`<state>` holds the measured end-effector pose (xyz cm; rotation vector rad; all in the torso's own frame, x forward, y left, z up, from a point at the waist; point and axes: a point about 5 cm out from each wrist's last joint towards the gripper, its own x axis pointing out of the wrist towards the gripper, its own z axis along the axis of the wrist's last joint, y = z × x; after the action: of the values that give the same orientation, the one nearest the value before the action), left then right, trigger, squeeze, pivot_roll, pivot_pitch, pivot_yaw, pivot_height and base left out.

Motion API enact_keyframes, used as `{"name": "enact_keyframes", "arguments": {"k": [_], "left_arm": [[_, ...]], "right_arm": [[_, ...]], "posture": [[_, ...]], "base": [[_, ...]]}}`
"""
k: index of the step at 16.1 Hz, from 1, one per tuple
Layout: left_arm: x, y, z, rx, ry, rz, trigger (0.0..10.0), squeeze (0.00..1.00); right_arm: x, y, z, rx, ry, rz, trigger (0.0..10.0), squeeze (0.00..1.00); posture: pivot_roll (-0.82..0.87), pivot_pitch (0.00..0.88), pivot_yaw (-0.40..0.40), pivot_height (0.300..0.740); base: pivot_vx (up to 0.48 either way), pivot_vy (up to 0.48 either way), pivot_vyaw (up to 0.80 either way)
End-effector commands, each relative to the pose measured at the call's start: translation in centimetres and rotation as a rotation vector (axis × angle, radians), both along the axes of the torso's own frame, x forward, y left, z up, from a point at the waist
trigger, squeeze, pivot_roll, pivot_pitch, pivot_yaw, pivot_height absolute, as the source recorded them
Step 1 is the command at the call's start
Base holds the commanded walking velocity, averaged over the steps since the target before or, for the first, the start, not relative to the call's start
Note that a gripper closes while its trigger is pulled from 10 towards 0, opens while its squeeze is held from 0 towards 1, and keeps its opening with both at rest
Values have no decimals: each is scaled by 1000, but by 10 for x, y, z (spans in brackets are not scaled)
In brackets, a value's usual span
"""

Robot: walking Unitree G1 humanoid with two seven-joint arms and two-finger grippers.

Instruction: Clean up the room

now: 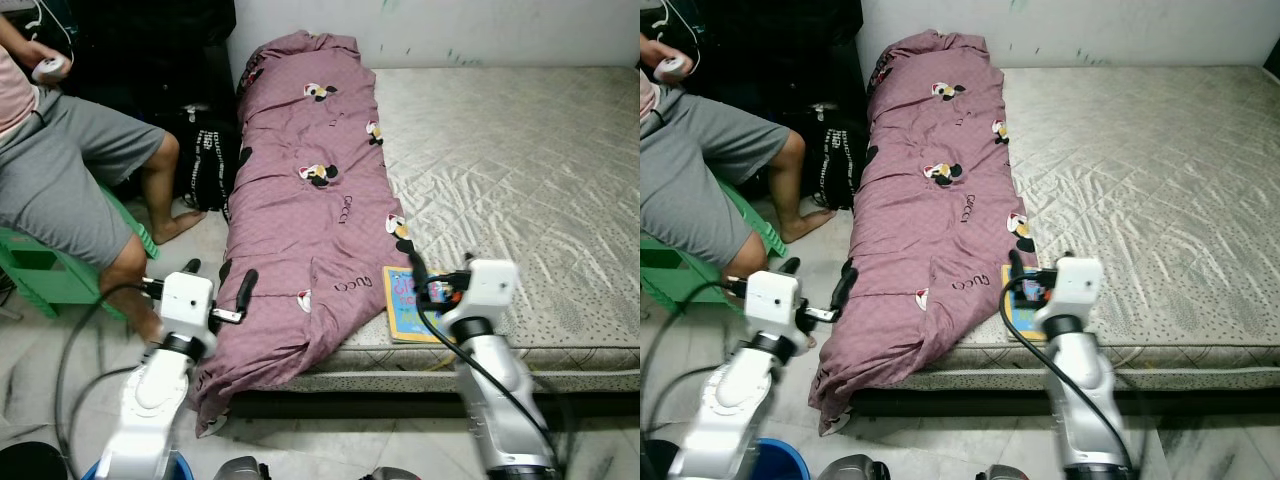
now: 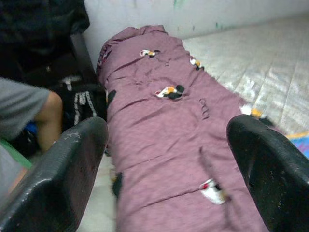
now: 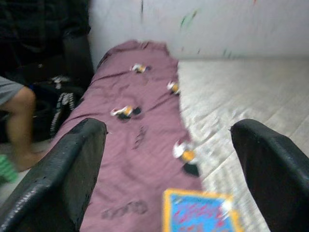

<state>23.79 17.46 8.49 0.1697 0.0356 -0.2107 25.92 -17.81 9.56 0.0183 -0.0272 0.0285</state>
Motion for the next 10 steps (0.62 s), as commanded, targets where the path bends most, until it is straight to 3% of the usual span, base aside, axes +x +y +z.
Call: {"name": "enact_keyframes", "arguments": {"k": [1, 3, 10], "left_arm": [[0, 14, -5, 20, 23, 29, 10000, 0], [1, 38, -12, 43, 60, 95, 10000, 0], [4, 43, -6, 40, 37, 99, 10000, 0]], "right_arm": [[-2, -9, 3, -22, -12, -12, 10000, 0], [-6, -40, -1, -81, 23, -41, 10000, 0], [-12, -80, 7, -227, 44, -18, 10000, 0]], "posture": [[-26, 0, 14, 740], [-28, 0, 16, 740], [-27, 0, 11, 740]], "base": [[0, 0, 0], [0, 0, 0], [0, 0, 0]]}}
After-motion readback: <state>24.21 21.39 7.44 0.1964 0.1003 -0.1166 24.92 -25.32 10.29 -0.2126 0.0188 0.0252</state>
